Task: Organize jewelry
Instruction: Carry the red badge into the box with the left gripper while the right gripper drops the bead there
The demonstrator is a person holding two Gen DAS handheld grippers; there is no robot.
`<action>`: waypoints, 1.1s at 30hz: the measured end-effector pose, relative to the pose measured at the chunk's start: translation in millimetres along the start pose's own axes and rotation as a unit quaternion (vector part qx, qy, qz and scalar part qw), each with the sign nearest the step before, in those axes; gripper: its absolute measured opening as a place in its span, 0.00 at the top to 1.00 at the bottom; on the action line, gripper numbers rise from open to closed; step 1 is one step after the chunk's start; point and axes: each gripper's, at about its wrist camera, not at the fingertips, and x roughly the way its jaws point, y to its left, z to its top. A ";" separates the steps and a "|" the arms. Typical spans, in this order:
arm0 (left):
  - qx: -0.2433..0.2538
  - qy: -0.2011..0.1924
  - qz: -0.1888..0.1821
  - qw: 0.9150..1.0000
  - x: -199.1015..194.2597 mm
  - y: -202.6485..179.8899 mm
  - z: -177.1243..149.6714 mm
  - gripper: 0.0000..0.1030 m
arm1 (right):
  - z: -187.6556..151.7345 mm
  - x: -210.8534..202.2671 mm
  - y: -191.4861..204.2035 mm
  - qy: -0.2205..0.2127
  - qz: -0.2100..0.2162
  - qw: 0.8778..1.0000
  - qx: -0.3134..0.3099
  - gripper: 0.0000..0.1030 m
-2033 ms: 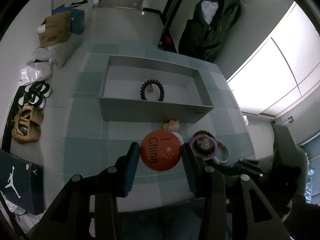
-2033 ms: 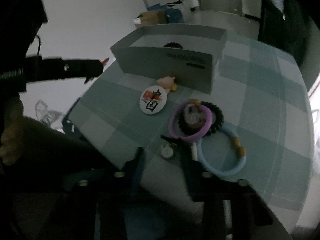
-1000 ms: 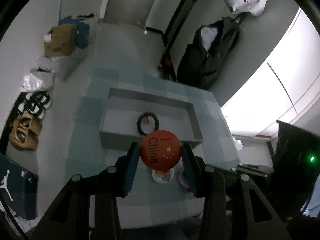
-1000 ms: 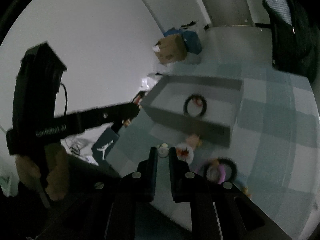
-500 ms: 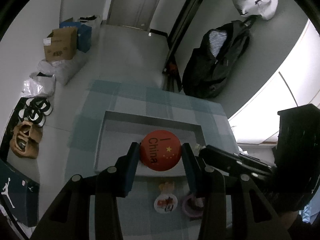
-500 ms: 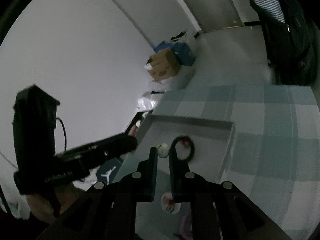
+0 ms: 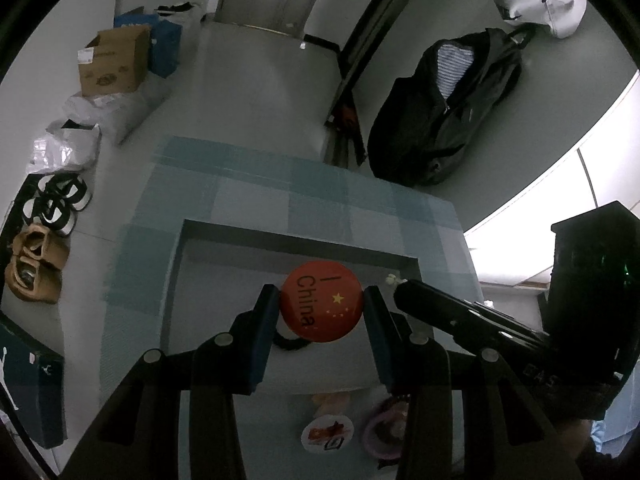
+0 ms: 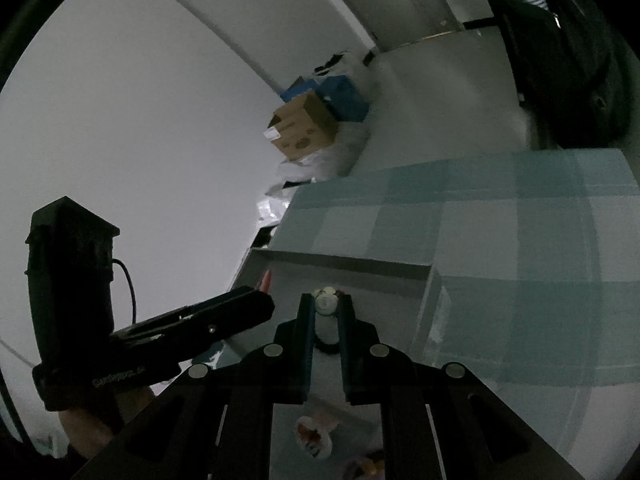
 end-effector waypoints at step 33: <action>0.012 -0.019 -0.017 1.000 -3.1 -3.7 -5.6 0.41 | -4.4 -30.0 -3.8 -0.054 -0.033 0.998 -0.003 0.52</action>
